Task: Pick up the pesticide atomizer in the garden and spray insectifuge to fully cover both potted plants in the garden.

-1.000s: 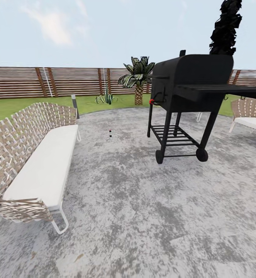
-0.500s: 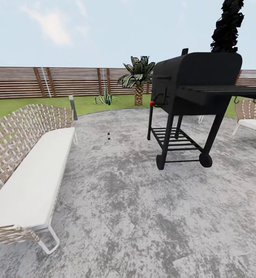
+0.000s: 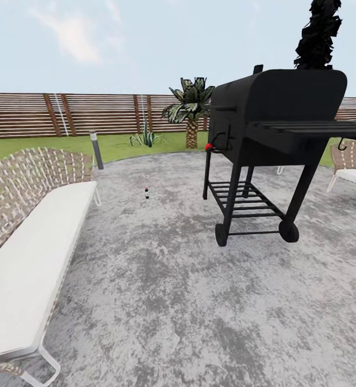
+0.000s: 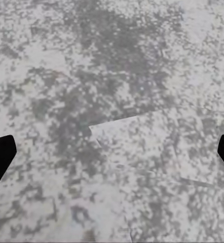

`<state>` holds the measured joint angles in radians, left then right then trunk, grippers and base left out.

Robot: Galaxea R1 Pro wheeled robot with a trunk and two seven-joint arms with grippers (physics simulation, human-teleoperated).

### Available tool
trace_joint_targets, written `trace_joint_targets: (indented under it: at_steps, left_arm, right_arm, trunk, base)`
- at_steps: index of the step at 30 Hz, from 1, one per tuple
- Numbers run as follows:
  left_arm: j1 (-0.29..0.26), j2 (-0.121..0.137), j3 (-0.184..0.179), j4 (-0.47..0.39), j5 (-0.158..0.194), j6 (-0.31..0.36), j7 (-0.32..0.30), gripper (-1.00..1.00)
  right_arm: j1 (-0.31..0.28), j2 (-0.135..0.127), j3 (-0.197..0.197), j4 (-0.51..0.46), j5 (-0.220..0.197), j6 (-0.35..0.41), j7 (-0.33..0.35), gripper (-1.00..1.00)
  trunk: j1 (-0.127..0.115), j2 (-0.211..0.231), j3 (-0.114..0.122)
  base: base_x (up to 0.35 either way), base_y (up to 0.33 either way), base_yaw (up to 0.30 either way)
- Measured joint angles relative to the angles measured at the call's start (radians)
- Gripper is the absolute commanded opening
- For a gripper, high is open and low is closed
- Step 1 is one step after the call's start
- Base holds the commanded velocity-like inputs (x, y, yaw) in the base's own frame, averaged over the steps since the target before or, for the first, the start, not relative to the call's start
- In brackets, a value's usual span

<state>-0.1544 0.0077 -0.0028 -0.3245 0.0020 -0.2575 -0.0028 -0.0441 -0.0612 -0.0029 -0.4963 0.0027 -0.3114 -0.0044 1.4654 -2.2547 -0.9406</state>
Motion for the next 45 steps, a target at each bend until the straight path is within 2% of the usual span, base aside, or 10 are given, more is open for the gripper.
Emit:
trace_joint_targets:
  at_steps: [9,37,45]
  left_arm:
    - [0.0,0.0,0.0,0.0,0.0,0.0,0.0,1.0]
    - [0.0,0.001,0.0,0.0,0.002,0.0,0.0,1.0]
    - [0.0,0.001,0.0,0.0,0.002,0.0,0.0,1.0]
  right_arm:
    - [0.0,0.001,-0.002,0.0,-0.002,-0.001,0.0,1.0]
    - [0.0,0.003,0.001,0.0,-0.001,0.0,0.0,1.0]
    - [0.0,0.005,0.002,0.001,0.0,0.0,-0.001,1.0]
  trunk:
    - [0.0,0.0,0.0]
    - [0.0,0.0,0.0]
    - [0.0,0.0,0.0]
  base:
    - [0.336,-0.05,0.128]
    - [0.339,0.0,0.001]
    - [0.339,0.104,0.0]
